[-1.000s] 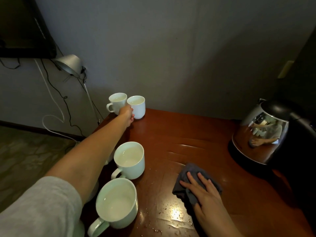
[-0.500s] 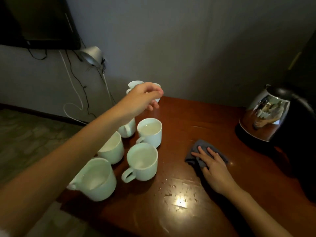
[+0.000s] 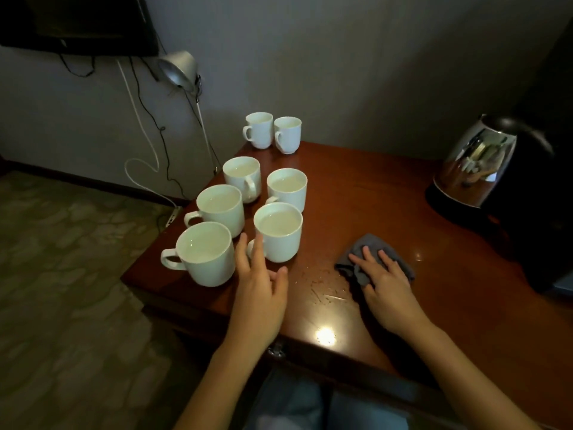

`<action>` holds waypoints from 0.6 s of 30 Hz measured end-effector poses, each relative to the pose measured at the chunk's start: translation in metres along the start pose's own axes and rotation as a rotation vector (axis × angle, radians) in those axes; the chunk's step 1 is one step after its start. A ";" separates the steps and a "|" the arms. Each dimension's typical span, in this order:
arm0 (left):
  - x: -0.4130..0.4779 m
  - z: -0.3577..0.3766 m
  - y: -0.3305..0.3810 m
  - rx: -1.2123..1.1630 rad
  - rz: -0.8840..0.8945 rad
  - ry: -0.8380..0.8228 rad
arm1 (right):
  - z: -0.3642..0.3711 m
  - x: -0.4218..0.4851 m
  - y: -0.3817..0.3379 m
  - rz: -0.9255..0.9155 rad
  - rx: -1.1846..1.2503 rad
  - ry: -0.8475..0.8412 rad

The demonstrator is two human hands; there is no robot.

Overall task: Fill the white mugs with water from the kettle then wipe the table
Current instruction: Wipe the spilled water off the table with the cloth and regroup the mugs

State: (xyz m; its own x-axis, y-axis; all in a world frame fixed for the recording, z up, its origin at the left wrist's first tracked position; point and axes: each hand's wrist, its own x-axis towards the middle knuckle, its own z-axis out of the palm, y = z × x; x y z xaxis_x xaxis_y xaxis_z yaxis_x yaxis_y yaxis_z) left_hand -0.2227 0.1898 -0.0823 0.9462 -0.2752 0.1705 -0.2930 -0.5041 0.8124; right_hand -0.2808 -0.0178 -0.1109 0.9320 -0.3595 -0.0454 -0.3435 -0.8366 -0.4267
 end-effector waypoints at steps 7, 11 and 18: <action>0.020 0.008 -0.005 -0.393 -0.177 0.114 | 0.004 -0.052 -0.003 -0.003 -0.217 -0.022; 0.028 0.012 -0.008 -0.472 -0.260 0.070 | 0.003 -0.058 0.000 -0.035 -0.236 -0.003; 0.036 0.010 -0.003 -0.596 -0.373 0.002 | 0.004 -0.047 -0.003 -0.023 -0.265 -0.004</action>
State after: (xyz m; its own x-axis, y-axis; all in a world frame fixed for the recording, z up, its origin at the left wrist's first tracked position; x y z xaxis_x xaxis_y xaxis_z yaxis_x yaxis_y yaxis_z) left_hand -0.1889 0.1734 -0.0842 0.9694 -0.1692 -0.1781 0.1756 -0.0296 0.9840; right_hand -0.3230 0.0033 -0.1110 0.9401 -0.3382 -0.0420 -0.3402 -0.9236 -0.1765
